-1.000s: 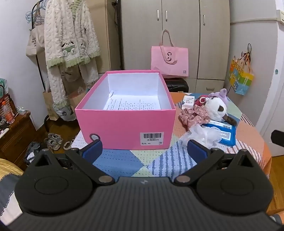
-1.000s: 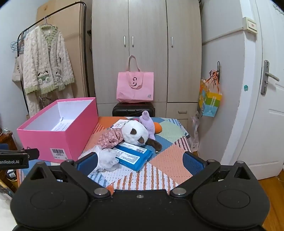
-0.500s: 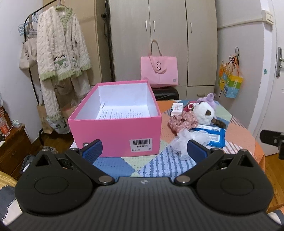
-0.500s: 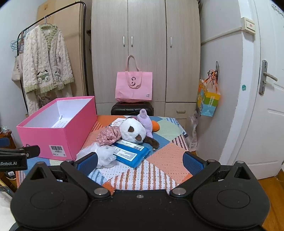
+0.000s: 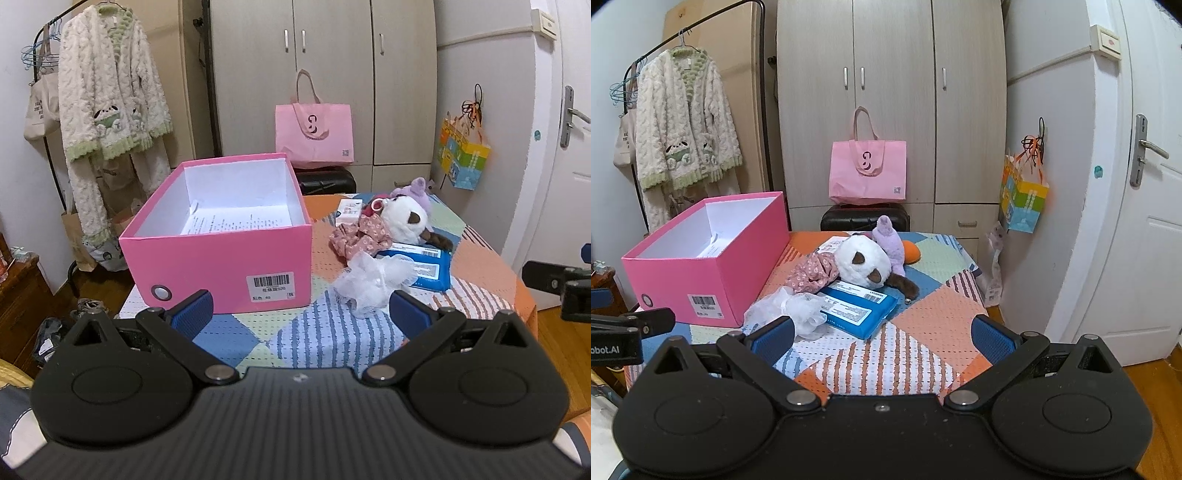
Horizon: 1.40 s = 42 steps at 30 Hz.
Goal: Organize soft objects
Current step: 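Move both tools toward the soft items beside the pink box, then grasp the white mesh puff with the left tool while the right tool grasps the pink scrunchie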
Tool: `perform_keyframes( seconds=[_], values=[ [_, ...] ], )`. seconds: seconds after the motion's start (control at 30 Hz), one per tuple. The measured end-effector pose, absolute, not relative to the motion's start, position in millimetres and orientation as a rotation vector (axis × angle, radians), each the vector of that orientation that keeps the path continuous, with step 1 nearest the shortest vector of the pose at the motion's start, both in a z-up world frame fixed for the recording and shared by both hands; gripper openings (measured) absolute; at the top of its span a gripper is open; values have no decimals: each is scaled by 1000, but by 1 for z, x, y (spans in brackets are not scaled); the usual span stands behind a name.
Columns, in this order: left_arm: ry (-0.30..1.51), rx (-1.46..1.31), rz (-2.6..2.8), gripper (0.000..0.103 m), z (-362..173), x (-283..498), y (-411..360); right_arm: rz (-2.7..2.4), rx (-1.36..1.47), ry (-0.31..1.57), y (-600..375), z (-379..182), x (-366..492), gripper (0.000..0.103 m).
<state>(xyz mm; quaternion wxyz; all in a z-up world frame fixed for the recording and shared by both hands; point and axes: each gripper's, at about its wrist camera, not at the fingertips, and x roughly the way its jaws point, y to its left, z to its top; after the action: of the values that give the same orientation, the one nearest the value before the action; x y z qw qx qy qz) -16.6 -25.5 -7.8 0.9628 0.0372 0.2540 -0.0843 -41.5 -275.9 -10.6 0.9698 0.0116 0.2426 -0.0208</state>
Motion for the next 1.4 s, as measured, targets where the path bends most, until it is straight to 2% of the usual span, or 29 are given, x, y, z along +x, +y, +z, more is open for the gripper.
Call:
perform_keyframes(
  seconds=[1.07,1.23,1.4],
  values=[
    [573,45,-193,103,-16,-8,-25,-38,-6,513,-274,-18,-35,103],
    [579,-25,-212,103,-16,0,-22,-27,-5,529,-276,-18,-28,103],
    [538,17,-193,102,-13,8,-32,73,4,458,-281,-9,-21,103]
  ],
)
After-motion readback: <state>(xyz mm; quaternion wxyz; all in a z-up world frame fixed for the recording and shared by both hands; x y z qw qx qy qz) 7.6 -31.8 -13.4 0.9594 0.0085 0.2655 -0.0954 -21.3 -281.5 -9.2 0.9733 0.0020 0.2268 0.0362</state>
